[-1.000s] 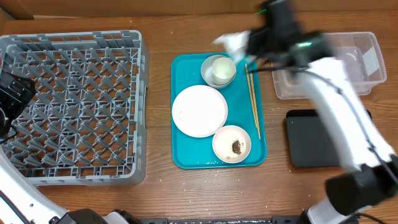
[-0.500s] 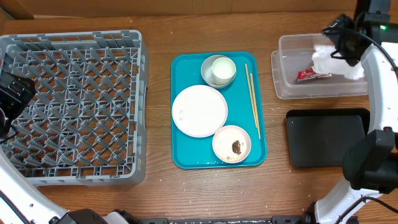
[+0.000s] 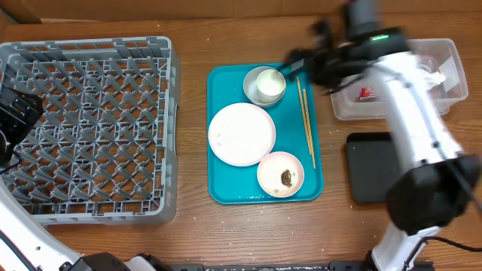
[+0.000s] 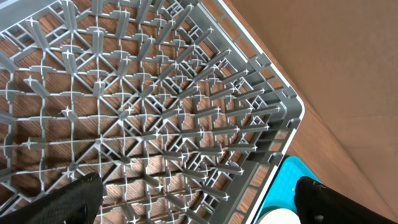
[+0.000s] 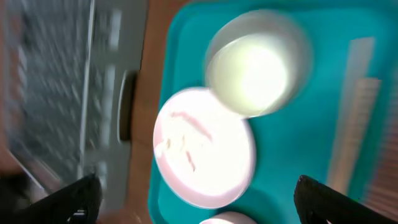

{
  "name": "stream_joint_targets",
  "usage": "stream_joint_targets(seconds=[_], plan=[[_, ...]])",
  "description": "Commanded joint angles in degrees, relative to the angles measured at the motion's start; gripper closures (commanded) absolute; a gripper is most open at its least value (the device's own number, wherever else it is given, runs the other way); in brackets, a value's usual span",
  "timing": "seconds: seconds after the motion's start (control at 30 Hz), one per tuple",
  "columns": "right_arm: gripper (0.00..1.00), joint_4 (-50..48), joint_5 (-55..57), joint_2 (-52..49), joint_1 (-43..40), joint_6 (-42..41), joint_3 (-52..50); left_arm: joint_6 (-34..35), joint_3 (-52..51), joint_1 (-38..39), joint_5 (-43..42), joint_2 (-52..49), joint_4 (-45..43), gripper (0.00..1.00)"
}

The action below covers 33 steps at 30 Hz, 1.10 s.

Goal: Sort waste into correct bins and load items into the dishwasher

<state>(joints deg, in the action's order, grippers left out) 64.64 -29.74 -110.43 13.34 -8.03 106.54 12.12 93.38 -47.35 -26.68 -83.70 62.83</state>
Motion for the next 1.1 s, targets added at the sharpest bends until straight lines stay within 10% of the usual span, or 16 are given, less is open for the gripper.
stream_joint_targets(seconds=[0.0,0.47,0.73,0.93,1.07], plan=[[0.00,0.2,17.1,-3.8,13.9,3.5,0.3,0.8,1.2,0.1,0.3,0.4,0.0,0.00],[0.00,-6.5,26.8,-19.7,30.7,-2.7,0.3,0.8,1.2,0.1,0.3,0.4,0.0,0.00],[0.42,-7.1,34.5,-20.5,30.4,-5.6,0.3,0.8,1.2,0.1,0.3,0.4,0.0,0.00],[0.96,-7.8,34.6,-20.7,30.4,-7.8,0.3,0.8,1.2,0.1,0.3,0.4,0.0,0.00],[0.96,-6.1,34.6,-19.1,30.3,-12.6,2.0,0.8,1.2,0.1,0.3,0.4,0.0,0.00]])
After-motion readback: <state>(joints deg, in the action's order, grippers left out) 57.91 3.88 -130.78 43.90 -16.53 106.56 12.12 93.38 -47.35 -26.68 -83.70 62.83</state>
